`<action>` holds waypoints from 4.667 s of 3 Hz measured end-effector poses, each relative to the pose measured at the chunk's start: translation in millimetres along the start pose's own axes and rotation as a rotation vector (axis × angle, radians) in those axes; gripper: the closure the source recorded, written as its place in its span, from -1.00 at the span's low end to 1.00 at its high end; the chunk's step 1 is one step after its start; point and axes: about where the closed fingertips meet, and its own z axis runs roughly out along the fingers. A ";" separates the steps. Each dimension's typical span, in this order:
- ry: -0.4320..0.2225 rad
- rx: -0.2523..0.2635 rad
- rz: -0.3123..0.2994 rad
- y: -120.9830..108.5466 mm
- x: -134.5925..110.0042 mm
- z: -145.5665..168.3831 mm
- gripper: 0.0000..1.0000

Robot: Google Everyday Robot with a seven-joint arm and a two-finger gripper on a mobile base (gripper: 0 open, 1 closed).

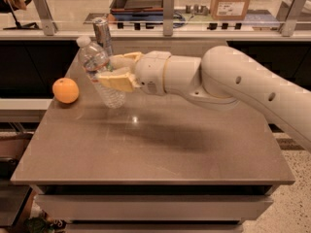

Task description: Move water bottle near orange

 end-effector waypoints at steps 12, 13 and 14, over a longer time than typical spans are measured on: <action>-0.093 0.118 0.112 -2.2 34.1 22.3 0.16; -0.094 0.115 0.111 -0.9 33.1 23.7 -0.31; -0.095 0.112 0.109 0.5 32.0 25.1 -0.77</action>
Offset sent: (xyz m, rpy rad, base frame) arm -0.0115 0.0666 -0.0173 0.0728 -0.0088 -0.0058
